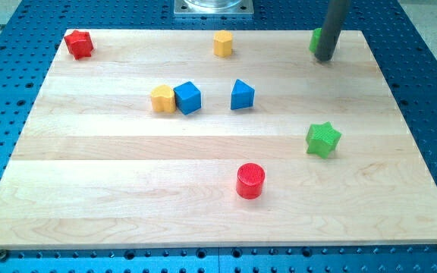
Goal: Slide the heart at the center left of the board
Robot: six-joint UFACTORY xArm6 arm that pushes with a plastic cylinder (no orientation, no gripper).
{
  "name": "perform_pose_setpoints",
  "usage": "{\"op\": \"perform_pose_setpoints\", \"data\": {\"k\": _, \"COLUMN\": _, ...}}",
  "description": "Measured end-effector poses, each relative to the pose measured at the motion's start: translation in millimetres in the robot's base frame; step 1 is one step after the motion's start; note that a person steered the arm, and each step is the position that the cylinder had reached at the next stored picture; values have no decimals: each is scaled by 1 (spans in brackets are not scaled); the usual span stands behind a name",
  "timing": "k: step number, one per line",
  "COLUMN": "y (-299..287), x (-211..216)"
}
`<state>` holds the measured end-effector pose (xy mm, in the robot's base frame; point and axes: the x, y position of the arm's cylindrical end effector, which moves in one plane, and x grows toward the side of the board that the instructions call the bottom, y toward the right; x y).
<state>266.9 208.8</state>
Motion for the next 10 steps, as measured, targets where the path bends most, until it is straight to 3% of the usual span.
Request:
{"op": "perform_pose_setpoints", "data": {"k": 3, "y": -13, "x": 33}}
{"op": "perform_pose_setpoints", "data": {"k": 4, "y": -18, "x": 65}}
{"op": "perform_pose_setpoints", "data": {"k": 5, "y": -49, "x": 88}}
{"op": "perform_pose_setpoints", "data": {"k": 7, "y": -171, "x": 46}}
{"op": "perform_pose_setpoints", "data": {"k": 8, "y": -245, "x": 72}}
{"op": "perform_pose_setpoints", "data": {"k": 9, "y": -268, "x": 130}}
{"op": "perform_pose_setpoints", "data": {"k": 10, "y": -304, "x": 144}}
